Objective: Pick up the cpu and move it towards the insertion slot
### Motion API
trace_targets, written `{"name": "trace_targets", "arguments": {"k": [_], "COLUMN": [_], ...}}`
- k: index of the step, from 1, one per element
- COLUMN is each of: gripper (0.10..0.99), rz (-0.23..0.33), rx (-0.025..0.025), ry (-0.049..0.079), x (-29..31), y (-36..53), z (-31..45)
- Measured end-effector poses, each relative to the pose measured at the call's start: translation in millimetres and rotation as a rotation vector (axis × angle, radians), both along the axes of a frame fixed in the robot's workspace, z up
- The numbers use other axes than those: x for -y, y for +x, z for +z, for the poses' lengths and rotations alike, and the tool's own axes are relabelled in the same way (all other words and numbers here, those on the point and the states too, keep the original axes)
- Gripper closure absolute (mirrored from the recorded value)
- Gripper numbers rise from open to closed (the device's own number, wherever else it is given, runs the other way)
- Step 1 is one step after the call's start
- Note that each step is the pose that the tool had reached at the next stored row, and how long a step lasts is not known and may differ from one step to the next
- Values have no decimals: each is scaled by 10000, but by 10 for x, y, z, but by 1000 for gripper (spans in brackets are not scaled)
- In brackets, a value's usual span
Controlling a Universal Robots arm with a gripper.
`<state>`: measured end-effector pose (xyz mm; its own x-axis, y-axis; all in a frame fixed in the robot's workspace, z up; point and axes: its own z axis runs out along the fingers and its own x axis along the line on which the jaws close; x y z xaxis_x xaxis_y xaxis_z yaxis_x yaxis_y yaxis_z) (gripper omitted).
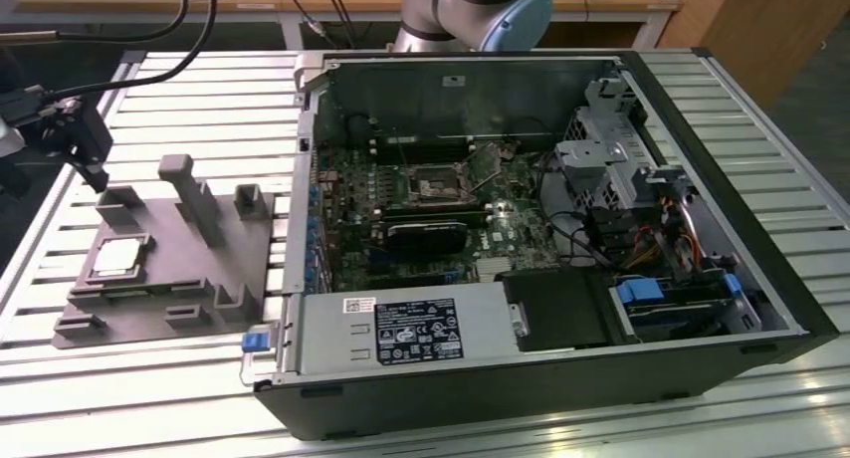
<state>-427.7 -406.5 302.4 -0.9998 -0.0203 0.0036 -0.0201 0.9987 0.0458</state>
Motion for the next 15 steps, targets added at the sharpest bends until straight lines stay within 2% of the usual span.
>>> {"name": "trace_targets", "arguments": {"k": [15], "gripper": [322], "rz": [1], "rx": [-1], "ry": [13], "x": [0], "y": [0], "z": [-89]}}
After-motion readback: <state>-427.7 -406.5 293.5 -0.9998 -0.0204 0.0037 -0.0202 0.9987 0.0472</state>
